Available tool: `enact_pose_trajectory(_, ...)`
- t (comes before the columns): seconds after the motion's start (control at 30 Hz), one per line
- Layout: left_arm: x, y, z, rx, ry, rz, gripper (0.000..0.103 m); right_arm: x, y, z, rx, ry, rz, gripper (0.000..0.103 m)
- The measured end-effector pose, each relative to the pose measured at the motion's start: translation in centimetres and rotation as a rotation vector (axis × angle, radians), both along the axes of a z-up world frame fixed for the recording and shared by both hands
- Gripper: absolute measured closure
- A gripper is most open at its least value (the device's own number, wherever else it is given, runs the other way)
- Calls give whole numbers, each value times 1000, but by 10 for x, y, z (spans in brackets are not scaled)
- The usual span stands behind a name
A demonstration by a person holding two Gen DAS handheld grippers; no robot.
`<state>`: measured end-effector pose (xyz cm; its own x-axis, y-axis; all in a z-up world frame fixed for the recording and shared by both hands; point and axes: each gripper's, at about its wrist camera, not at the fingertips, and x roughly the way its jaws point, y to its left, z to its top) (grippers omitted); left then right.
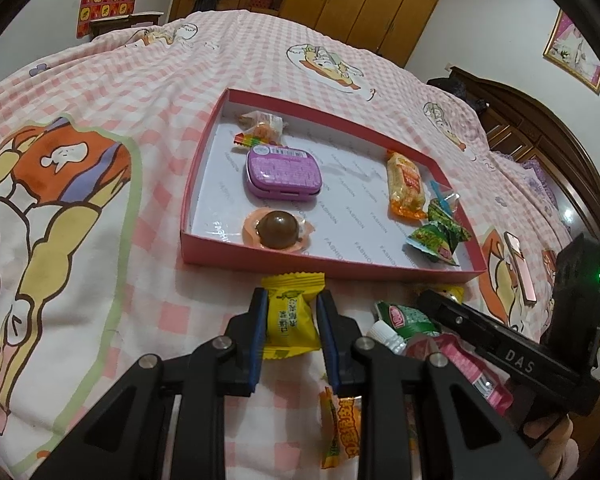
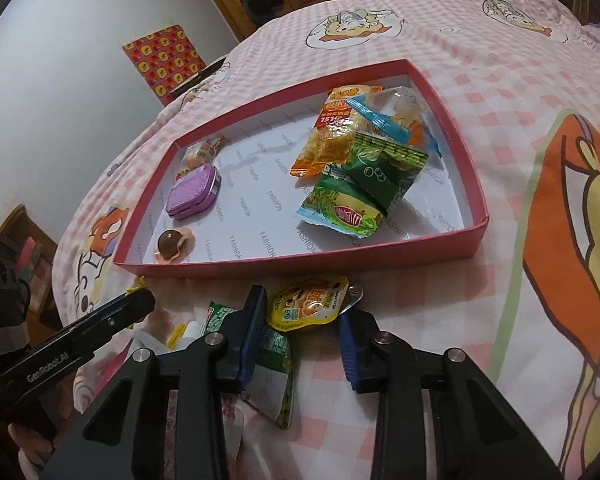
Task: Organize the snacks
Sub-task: 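Grasp the yellow candy packet with the left tool while the right tool grasps the yellow jelly cup, then carry the yellow packet into the box with the left tool while the right tool carries the jelly cup there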
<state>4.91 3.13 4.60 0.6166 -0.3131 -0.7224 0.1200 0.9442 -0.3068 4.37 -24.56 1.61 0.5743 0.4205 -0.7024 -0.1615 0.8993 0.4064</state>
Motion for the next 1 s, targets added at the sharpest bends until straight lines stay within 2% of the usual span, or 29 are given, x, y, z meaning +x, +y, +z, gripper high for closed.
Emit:
enact_pose_trajectory(0.57, -2, -2, 20, 23, -39, -3, 78, -23, -3, 19, -8, -57, 33, 68)
enact_pose_trajectory(1.0, 17, -6, 34, 67, -73, 2, 78, -16, -7, 36, -25, -97, 53, 68)
